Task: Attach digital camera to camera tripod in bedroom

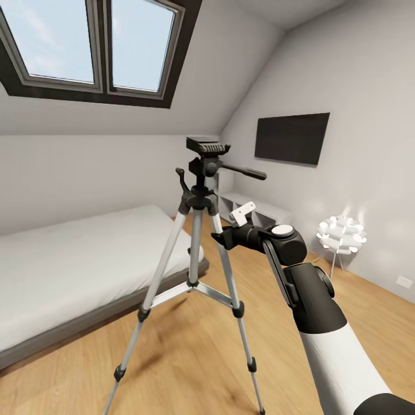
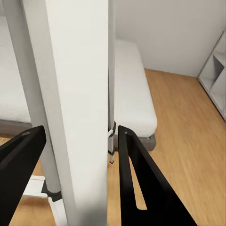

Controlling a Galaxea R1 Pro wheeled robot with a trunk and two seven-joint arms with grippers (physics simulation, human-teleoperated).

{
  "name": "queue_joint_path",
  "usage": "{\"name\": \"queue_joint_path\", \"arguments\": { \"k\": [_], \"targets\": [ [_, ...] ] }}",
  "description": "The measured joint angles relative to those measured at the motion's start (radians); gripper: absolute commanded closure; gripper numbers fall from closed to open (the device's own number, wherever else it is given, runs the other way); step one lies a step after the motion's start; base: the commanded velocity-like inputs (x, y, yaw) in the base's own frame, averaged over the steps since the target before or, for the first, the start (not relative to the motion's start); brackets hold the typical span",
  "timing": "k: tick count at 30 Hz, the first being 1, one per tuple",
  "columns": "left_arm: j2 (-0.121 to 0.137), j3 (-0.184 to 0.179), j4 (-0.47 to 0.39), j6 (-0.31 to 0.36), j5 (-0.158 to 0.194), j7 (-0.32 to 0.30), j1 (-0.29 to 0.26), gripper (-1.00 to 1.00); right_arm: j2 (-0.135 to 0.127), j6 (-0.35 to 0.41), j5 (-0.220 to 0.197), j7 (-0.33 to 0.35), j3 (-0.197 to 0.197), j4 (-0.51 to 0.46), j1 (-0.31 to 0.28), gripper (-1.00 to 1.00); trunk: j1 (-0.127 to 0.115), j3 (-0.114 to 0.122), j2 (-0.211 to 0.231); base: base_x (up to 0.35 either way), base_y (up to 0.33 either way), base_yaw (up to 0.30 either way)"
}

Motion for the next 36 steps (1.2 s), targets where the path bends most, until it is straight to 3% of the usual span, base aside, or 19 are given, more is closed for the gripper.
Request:
{"name": "queue_joint_path", "arguments": {
  "k": [19, 36],
  "targets": [
    [-0.001, 0.001, -0.001, 0.0, 0.0, 0.0, 0.0, -1.0, -0.009, -0.006, 0.007, -0.009, 0.0, 0.022, 0.0, 1.0, 0.0, 0.0, 0.0, 0.0, 0.0, 0.0],
    [-0.002, 0.001, -0.001, 0.0, 0.0, 0.0, 0.0, -1.0, -0.01, -0.067, 0.005, -0.009, 0.001, 0.079, 0.012, 1.0, 0.0, 0.0, 0.0, 0.0, 0.0, 0.0]
  ]
}}
